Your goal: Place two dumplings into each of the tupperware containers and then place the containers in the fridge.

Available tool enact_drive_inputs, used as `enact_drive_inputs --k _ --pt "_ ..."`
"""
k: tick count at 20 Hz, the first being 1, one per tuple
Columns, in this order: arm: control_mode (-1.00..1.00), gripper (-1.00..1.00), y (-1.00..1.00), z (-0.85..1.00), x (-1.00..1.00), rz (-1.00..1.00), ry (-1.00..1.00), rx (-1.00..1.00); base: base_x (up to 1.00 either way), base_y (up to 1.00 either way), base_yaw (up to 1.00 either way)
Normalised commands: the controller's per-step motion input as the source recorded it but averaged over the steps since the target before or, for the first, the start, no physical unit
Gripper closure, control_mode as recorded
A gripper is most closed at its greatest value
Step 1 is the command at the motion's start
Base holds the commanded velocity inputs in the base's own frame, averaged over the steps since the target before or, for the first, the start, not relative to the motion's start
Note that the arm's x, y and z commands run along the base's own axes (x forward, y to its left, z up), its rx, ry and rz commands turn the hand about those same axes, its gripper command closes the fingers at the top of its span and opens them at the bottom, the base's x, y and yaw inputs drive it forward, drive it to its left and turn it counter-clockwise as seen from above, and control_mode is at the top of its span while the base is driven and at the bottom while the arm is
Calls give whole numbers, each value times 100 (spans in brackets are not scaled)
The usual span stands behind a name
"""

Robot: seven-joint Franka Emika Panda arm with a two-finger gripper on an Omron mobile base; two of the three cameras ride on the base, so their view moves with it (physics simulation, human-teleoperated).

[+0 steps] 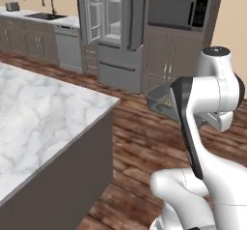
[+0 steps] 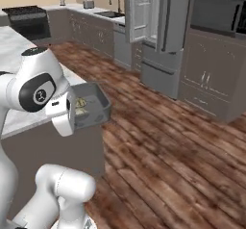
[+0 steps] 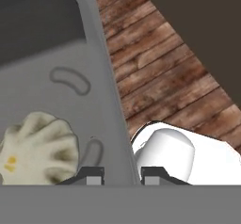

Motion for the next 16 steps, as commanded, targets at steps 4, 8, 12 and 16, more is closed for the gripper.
enact_drive_inputs --k 4,8,12,16 --pt "100 100 0 0 0 0 0 0 63 -92 55" --pt "100 100 0 0 0 0 0 0 50 -100 50" --pt "100 100 0 0 0 0 0 0 42 -100 47" --pt "100 100 0 0 0 0 0 0 31 -100 47"
